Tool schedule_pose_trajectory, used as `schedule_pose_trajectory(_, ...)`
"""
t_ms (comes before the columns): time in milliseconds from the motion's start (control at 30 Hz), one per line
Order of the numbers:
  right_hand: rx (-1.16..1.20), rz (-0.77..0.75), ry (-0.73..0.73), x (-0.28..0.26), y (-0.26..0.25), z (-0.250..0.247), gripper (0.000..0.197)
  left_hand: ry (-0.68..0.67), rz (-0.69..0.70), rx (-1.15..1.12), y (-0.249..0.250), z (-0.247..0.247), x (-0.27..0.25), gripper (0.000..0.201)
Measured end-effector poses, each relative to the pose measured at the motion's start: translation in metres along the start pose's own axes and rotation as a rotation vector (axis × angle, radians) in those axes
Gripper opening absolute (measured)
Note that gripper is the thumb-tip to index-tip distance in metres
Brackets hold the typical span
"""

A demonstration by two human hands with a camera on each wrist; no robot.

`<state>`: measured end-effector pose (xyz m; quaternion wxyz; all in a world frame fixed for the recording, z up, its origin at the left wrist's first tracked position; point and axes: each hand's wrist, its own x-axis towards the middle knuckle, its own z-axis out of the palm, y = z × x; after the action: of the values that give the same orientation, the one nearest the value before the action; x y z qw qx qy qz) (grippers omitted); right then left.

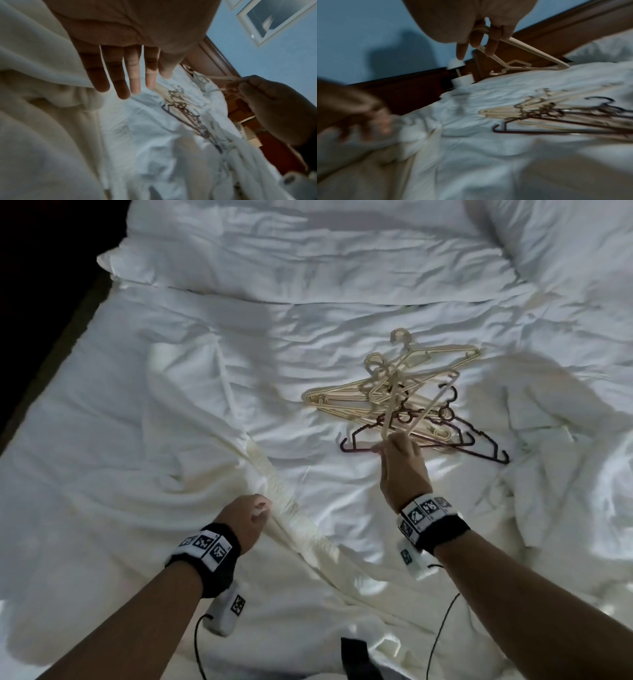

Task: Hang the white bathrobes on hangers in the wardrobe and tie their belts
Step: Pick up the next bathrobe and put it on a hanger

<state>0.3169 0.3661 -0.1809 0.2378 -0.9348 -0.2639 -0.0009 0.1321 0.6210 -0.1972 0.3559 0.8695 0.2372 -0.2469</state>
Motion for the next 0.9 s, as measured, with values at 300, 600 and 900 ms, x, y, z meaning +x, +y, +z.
schedule_pose_trajectory(300, -0.019, -0.823, -0.349, -0.145, -0.08, -0.052, 0.033, -0.055, -0.086, -1.296, 0.073, -0.004, -0.093, 0.057)
schedule_pose_trajectory(600, -0.029, -0.737, -0.317, -0.225, -0.115, -0.092, 0.056, 0.335, -0.042, -0.721, 0.006, 0.039, -0.239, 0.03)
schedule_pose_trajectory(900, -0.162, -0.426, -0.82, -0.253, -0.106, -0.11, 0.046, 0.177, 0.041, -0.093, -0.017, 0.085, -0.349, 0.027)
